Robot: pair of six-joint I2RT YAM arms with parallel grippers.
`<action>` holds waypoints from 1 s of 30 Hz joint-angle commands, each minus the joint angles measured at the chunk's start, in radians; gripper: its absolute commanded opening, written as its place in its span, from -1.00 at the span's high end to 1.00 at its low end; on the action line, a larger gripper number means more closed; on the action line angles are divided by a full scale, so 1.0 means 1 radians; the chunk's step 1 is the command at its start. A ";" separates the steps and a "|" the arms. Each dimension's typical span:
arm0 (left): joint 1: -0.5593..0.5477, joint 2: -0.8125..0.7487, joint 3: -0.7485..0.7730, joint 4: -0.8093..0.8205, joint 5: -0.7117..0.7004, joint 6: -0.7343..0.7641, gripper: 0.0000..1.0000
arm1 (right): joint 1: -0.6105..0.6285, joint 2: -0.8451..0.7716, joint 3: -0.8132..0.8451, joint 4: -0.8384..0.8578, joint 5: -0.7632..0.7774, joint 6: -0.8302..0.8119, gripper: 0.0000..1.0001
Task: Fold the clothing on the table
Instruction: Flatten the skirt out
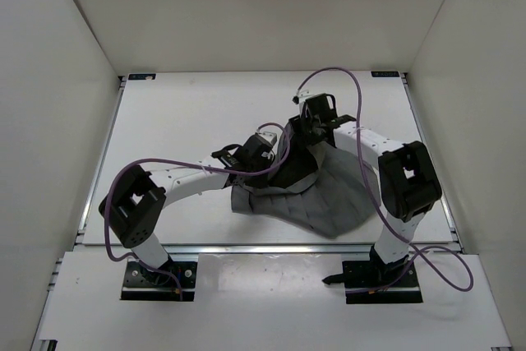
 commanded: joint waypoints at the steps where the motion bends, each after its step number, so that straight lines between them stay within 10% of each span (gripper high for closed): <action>1: -0.005 -0.048 0.024 -0.009 0.008 0.010 1.00 | 0.013 0.015 0.050 0.057 0.076 -0.002 -0.13; 8: 0.003 -0.052 0.012 -0.016 0.003 0.015 1.00 | -0.032 0.023 0.086 0.057 0.159 0.024 1.00; 21: 0.320 -0.251 0.085 -0.137 -0.099 0.096 1.00 | -0.222 -0.135 0.317 -0.138 0.120 0.061 0.99; 30: 0.394 -0.316 -0.085 -0.109 0.017 0.102 1.00 | -0.183 -0.310 -0.005 -0.194 -0.006 0.162 1.00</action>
